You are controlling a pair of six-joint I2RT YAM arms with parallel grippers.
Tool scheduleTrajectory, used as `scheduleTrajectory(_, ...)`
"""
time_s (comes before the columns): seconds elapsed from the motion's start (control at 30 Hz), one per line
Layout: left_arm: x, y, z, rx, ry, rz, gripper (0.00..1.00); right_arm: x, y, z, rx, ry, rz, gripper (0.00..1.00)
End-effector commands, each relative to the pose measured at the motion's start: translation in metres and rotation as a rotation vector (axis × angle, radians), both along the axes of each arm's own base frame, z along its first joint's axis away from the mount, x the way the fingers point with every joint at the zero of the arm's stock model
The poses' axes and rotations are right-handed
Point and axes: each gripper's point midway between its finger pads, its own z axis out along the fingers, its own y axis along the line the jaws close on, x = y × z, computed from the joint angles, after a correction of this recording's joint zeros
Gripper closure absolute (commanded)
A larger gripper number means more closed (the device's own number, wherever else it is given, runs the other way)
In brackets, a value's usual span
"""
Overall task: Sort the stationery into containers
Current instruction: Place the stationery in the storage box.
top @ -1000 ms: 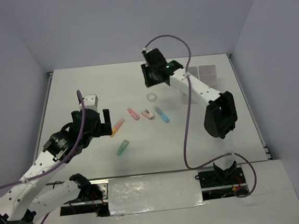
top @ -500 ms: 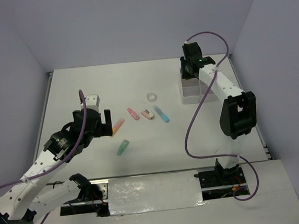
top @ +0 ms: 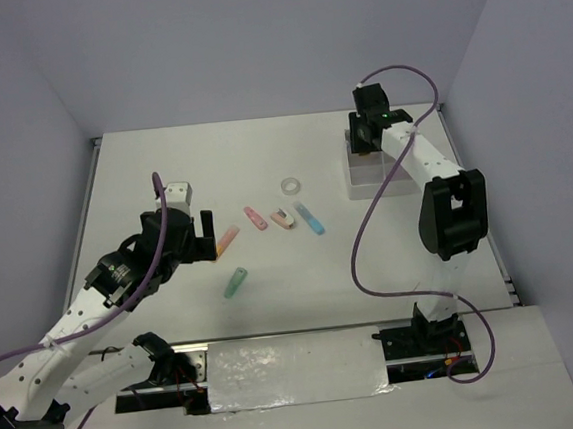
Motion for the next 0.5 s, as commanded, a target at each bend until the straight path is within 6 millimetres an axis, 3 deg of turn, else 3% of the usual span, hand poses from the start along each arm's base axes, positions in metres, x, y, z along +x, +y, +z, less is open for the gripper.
scheduleTrajectory(0.0,0.004,-0.003,0.006,-0.008,-0.027,-0.014,0.01,0.016,-0.004,0.002,0.012,-0.035,-0.009,0.56)
scheduleTrajectory(0.17,0.005,-0.003,0.006,-0.010,-0.028,-0.017,0.01,0.015,-0.005,0.001,0.026,-0.038,-0.008,0.39)
scheduleTrajectory(0.33,0.004,-0.003,0.007,-0.012,-0.030,-0.019,0.01,0.014,-0.004,0.002,0.031,-0.030,-0.007,0.37)
scheduleTrajectory(0.47,0.004,-0.003,0.007,-0.013,-0.032,-0.017,0.01,0.004,0.006,0.028,0.083,-0.087,0.009,0.37)
